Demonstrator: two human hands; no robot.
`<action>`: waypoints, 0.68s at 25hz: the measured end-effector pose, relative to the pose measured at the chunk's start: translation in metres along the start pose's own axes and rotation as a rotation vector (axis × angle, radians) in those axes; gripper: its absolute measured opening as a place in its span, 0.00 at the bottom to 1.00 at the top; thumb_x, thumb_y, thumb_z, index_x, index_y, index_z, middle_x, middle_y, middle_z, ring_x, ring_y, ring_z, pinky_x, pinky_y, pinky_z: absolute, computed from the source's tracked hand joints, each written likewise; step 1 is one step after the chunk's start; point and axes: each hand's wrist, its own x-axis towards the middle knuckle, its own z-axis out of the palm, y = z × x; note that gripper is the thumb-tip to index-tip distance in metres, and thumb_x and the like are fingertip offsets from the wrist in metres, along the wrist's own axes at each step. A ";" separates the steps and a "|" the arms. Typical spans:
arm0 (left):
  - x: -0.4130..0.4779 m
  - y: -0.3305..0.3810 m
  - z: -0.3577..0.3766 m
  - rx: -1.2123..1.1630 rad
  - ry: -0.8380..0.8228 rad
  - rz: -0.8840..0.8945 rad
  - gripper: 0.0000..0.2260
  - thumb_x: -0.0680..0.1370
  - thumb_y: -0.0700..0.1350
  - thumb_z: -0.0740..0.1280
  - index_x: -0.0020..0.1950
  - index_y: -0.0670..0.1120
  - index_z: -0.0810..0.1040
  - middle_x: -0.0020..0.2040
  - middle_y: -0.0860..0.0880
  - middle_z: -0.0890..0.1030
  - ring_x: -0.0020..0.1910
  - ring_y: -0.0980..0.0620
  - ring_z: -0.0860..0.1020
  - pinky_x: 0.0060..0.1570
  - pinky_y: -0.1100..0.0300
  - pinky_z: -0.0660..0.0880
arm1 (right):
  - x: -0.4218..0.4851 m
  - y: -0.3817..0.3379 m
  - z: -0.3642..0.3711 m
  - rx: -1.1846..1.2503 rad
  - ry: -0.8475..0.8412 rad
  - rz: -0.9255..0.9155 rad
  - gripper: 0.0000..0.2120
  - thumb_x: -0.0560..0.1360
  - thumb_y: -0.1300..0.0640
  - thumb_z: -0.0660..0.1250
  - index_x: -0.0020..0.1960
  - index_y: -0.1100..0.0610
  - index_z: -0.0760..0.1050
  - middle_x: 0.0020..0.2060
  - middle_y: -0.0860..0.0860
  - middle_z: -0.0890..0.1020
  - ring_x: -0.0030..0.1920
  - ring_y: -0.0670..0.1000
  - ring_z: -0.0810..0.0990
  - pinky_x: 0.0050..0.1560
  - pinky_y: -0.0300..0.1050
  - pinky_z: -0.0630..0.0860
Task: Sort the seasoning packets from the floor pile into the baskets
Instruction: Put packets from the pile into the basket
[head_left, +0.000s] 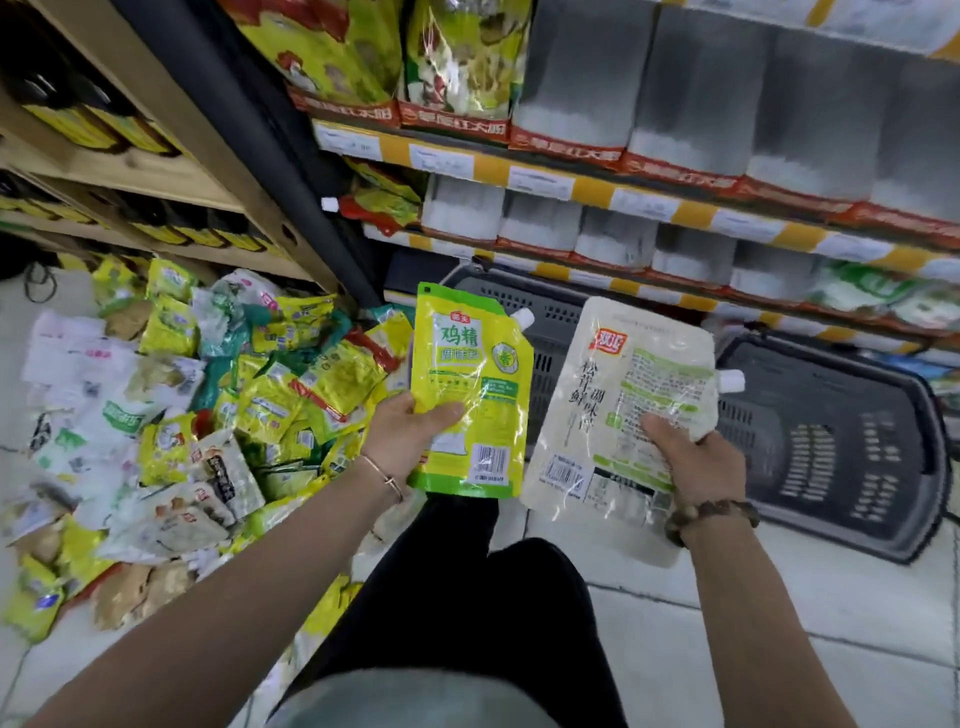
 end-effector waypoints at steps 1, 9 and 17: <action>0.025 -0.002 0.005 0.016 0.003 -0.018 0.17 0.72 0.35 0.70 0.24 0.42 0.72 0.15 0.60 0.67 0.17 0.66 0.68 0.21 0.72 0.63 | 0.023 0.000 0.010 -0.040 -0.005 -0.007 0.08 0.69 0.51 0.74 0.35 0.46 0.75 0.31 0.37 0.77 0.34 0.39 0.75 0.30 0.32 0.69; 0.222 -0.107 0.041 0.110 0.027 -0.138 0.14 0.69 0.39 0.74 0.26 0.48 0.76 0.25 0.51 0.74 0.25 0.54 0.71 0.27 0.62 0.71 | 0.209 0.090 0.105 -0.141 0.028 0.063 0.11 0.65 0.51 0.76 0.36 0.58 0.79 0.25 0.44 0.80 0.27 0.45 0.79 0.24 0.35 0.70; 0.406 -0.245 0.092 0.216 0.032 -0.143 0.04 0.70 0.35 0.73 0.38 0.43 0.81 0.25 0.52 0.80 0.26 0.59 0.76 0.31 0.67 0.74 | 0.371 0.249 0.228 -0.101 0.024 0.182 0.08 0.64 0.55 0.77 0.32 0.51 0.78 0.33 0.48 0.83 0.36 0.49 0.81 0.42 0.45 0.79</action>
